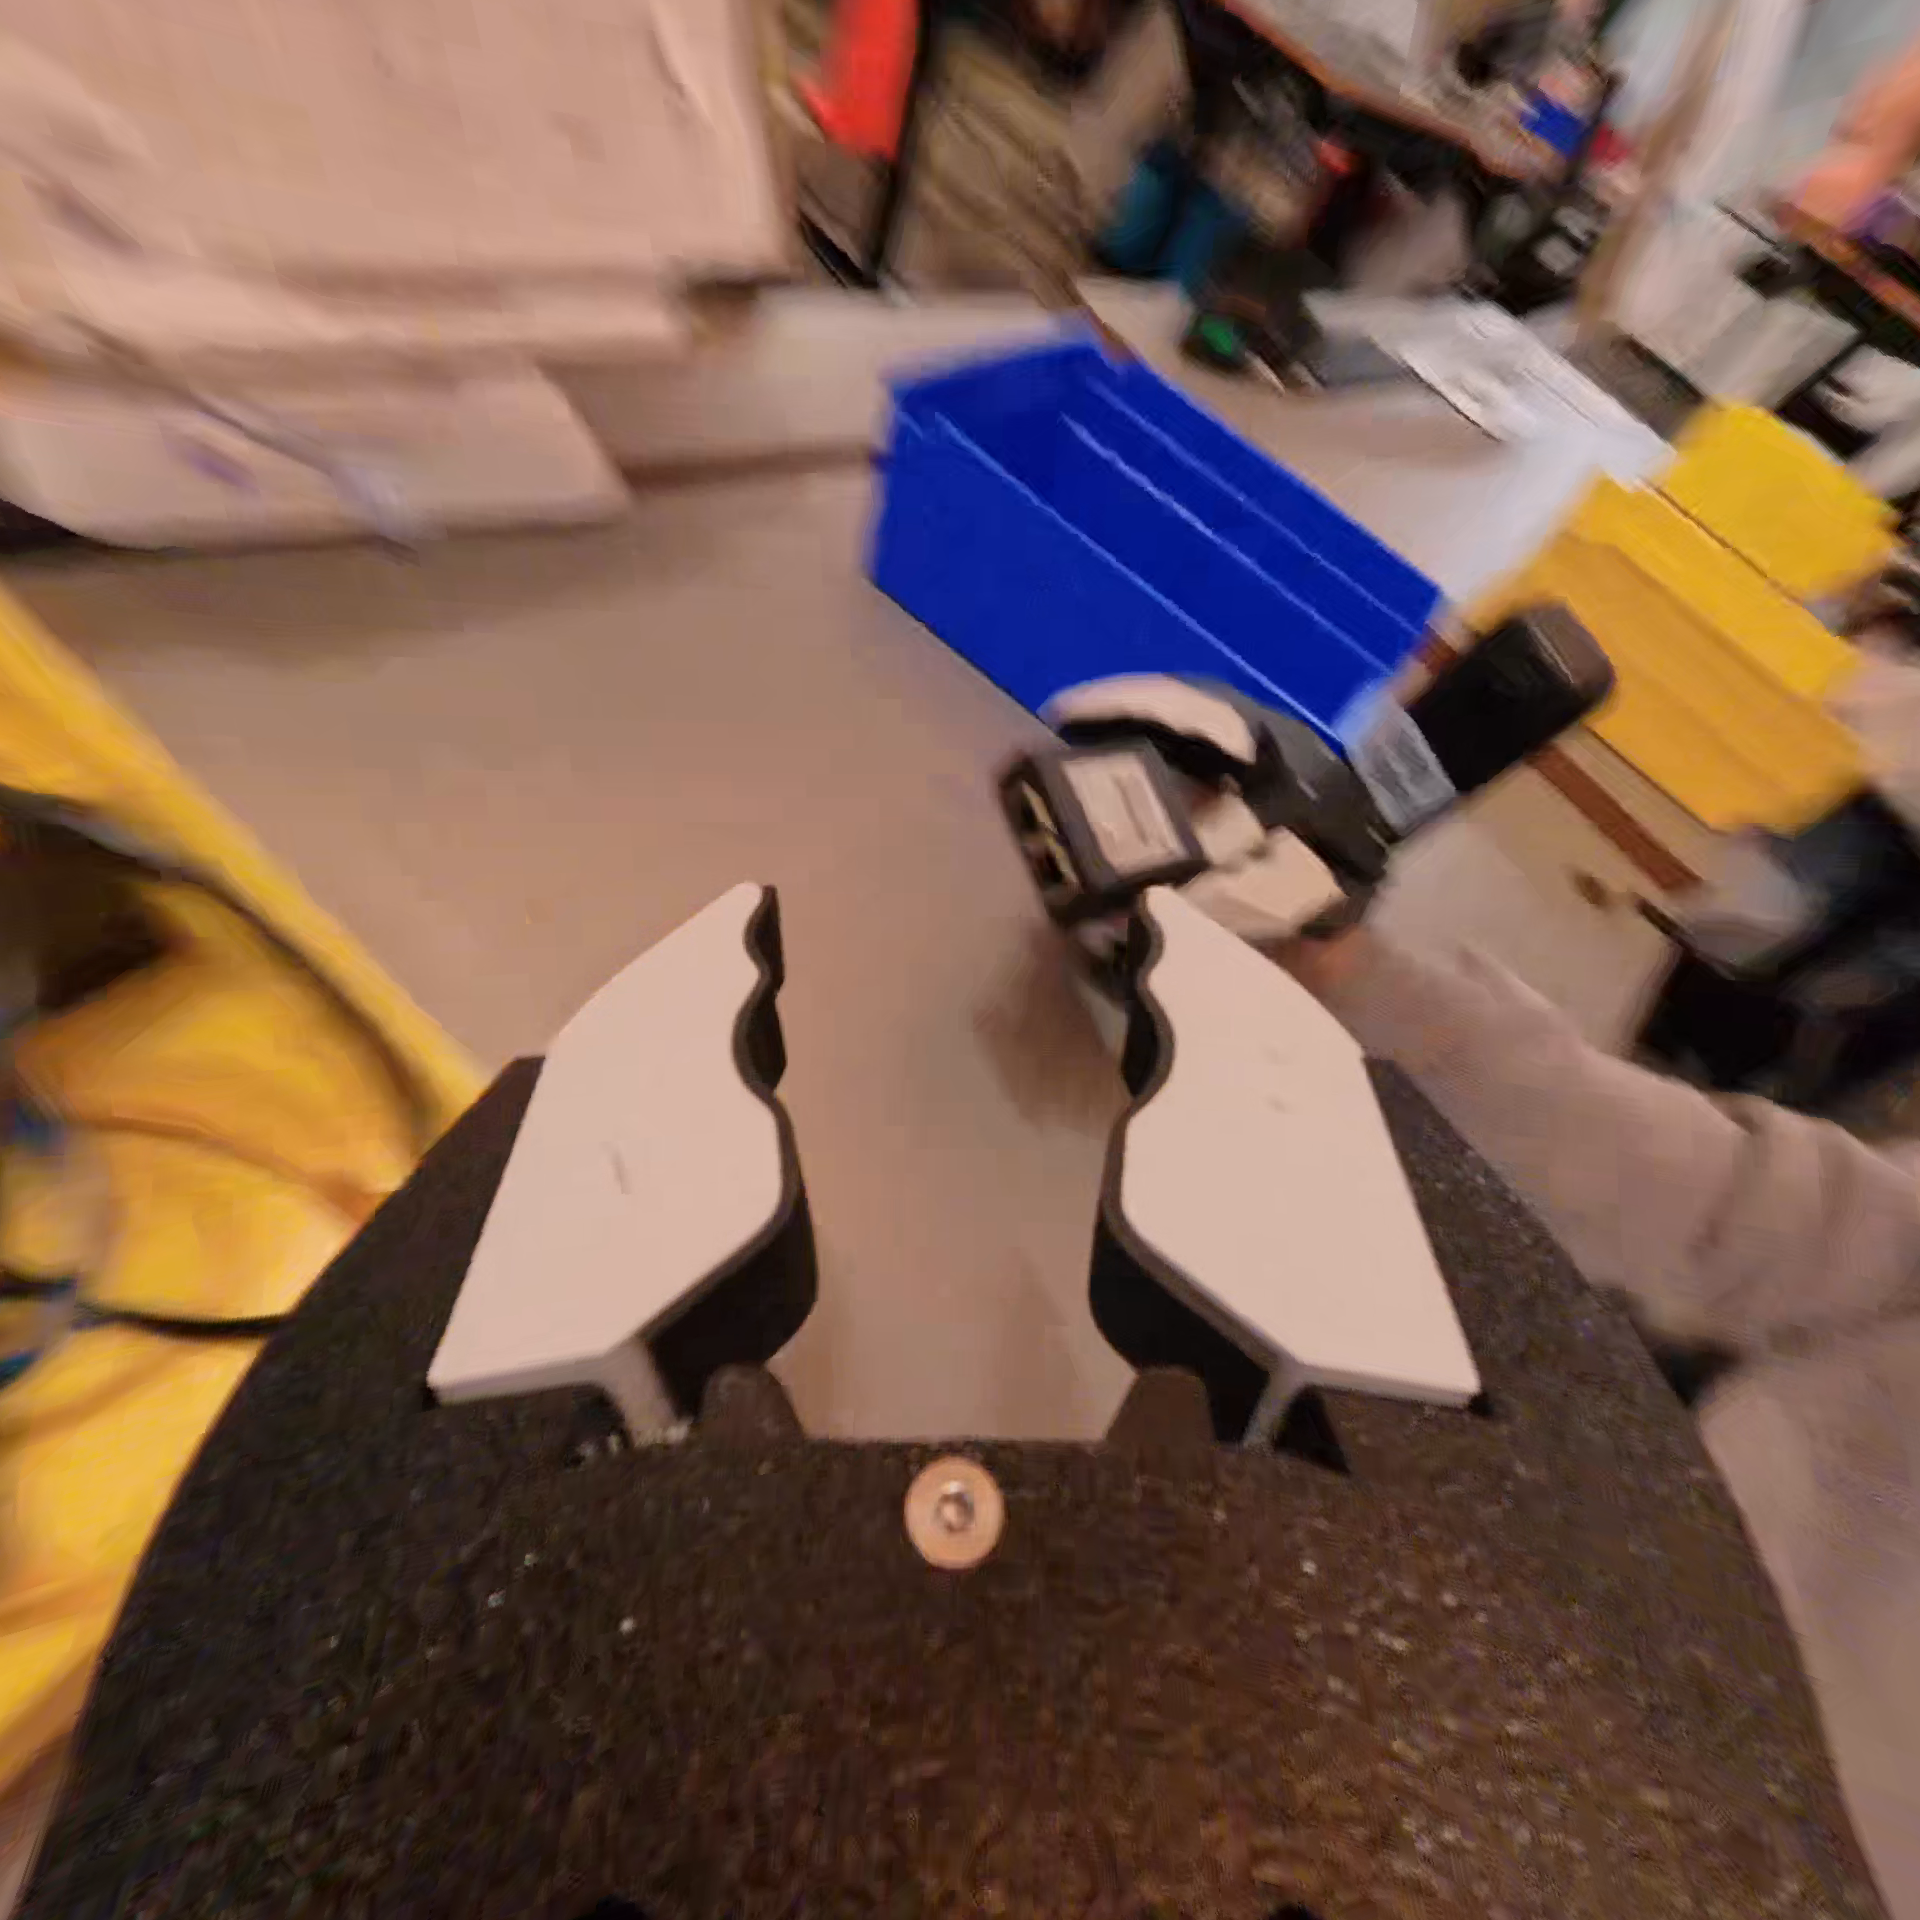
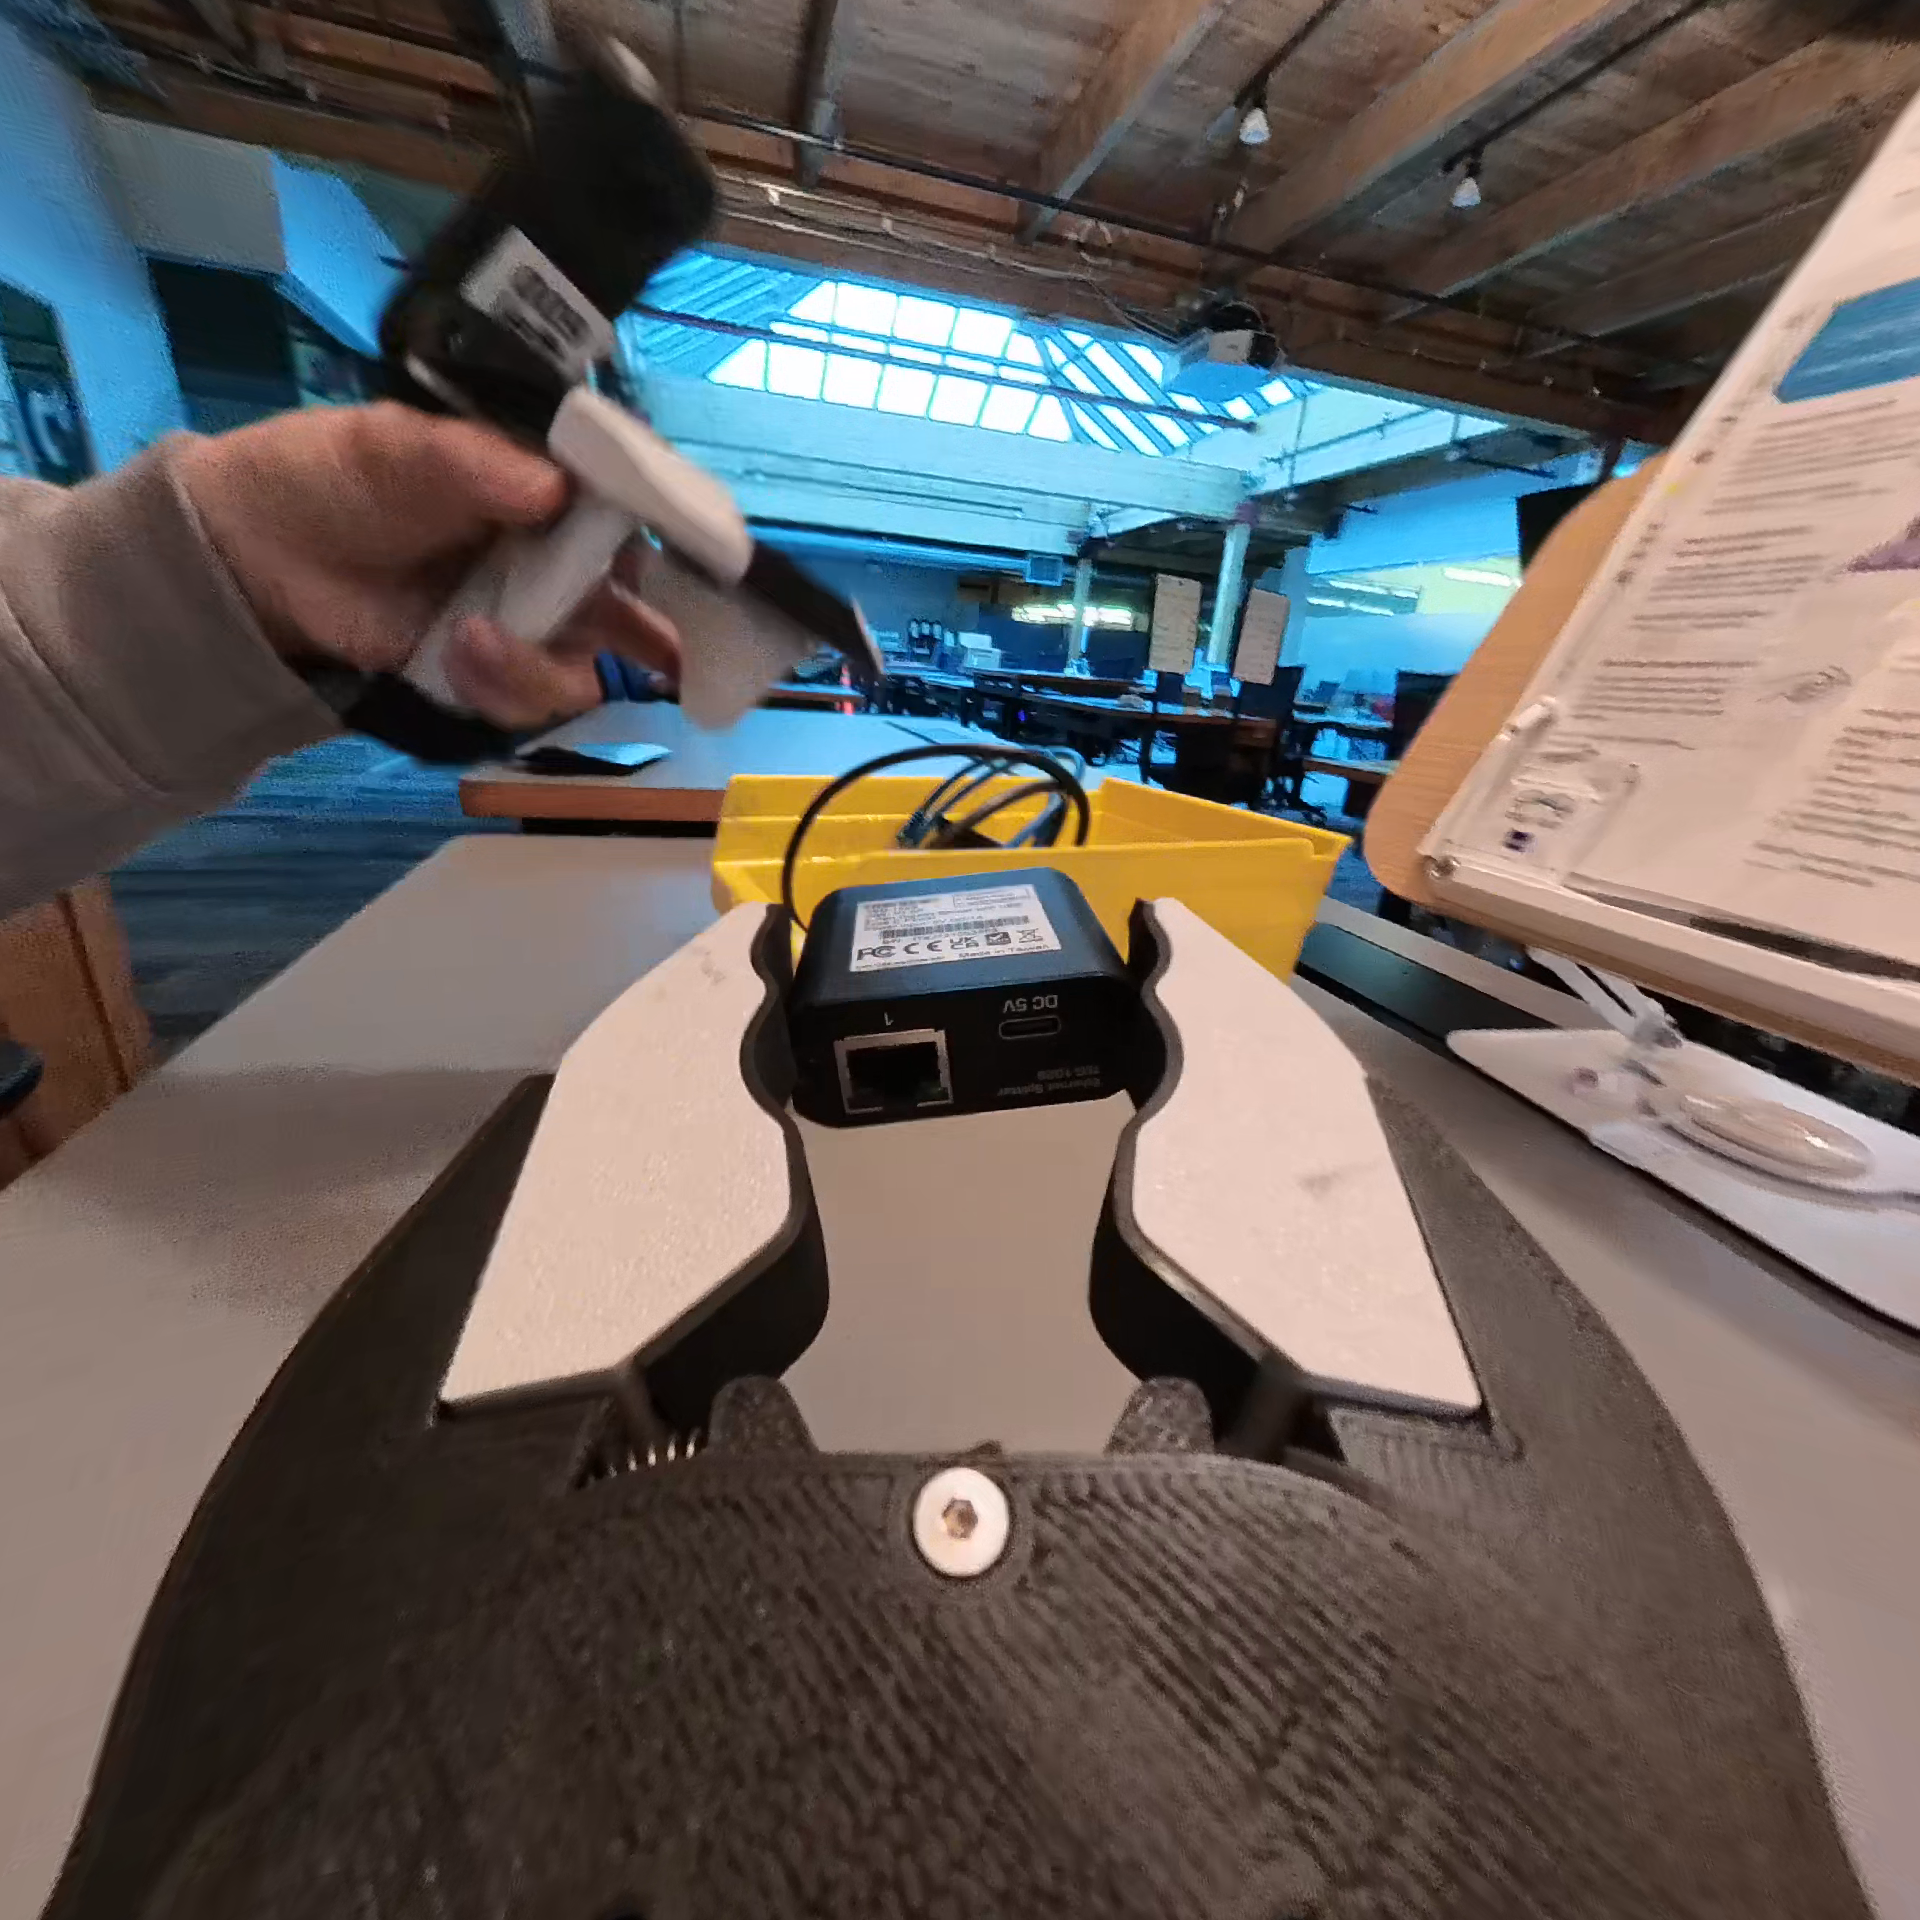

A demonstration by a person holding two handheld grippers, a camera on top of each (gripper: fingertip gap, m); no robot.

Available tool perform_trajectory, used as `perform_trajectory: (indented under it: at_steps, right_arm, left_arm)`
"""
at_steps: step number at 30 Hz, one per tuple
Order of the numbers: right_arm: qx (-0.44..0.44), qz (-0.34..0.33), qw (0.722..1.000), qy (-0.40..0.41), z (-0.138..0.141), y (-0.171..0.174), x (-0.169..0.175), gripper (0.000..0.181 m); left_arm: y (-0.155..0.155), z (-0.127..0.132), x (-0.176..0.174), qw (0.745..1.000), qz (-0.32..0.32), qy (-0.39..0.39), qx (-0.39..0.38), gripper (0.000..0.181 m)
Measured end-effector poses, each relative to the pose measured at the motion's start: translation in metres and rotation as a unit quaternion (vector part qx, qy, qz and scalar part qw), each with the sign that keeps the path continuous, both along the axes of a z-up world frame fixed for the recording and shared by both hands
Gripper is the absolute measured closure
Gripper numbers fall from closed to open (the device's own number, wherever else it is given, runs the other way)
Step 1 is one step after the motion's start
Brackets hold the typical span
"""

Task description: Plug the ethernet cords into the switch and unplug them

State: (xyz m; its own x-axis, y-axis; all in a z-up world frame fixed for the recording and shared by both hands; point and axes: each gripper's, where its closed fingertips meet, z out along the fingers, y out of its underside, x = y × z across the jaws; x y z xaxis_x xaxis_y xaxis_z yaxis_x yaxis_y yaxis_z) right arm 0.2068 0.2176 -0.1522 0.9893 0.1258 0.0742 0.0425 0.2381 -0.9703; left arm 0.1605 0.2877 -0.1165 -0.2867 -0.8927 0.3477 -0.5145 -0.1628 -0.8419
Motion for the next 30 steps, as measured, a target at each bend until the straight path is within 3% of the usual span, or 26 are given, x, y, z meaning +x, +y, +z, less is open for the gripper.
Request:
perform_trajectory:
  at_steps: [3,6,7,9,10,15,18,26,27,28,30]
  right_arm:
    - [0.019,0.044,0.999,-0.009,0.009,0.002,-0.023,0.119]
    - [0.006,0.072,0.997,-0.033,0.004,0.005,-0.042,0.119]
    - [0.005,0.073,0.997,-0.039,0.003,0.006,-0.044,0.119]
    - [0.009,0.079,0.996,-0.04,0.004,0.005,-0.045,0.119]
    - [0.01,0.083,0.996,-0.039,0.004,0.004,-0.046,0.119]
    - [0.009,0.078,0.994,-0.071,0.003,0.006,-0.051,0.119]
    - [0.014,0.082,0.994,-0.078,0.004,0.005,-0.053,0.119]
    - [0.066,0.142,0.987,-0.028,0.02,-0.004,-0.064,0.12]
    - [0.074,0.144,0.987,-0.02,0.023,-0.005,-0.064,0.12]
    - [0.076,0.146,0.986,-0.016,0.023,-0.006,-0.064,0.12]
    - [0.065,0.145,0.987,-0.028,0.02,-0.006,-0.063,0.12]
  left_arm:
    - [-0.044,-0.041,0.001,0.991,-0.075,0.065,-0.092,0.115]
    - [-0.078,-0.036,-0.004,0.952,-0.15,0.069,-0.26,0.119]
    - [-0.08,-0.038,-0.001,0.945,-0.149,0.071,-0.282,0.118]
    - [-0.075,-0.047,0.004,0.944,-0.137,0.071,-0.292,0.146]
    - [-0.075,-0.048,0.006,0.939,-0.134,0.073,-0.308,0.152]
    - [-0.08,-0.061,0.009,0.923,-0.134,0.102,-0.346,0.14]
    - [-0.081,-0.061,0.007,0.918,-0.142,0.093,-0.358,0.142]
    - [-0.101,-0.051,-0.01,0.848,-0.223,0.076,-0.475,0.122]
    - [-0.104,-0.045,-0.012,0.833,-0.236,0.072,-0.496,0.123]
    - [-0.105,-0.042,-0.012,0.828,-0.24,0.064,-0.503,0.135]
    - [-0.101,-0.041,-0.009,0.848,-0.22,0.03,-0.48,0.154]
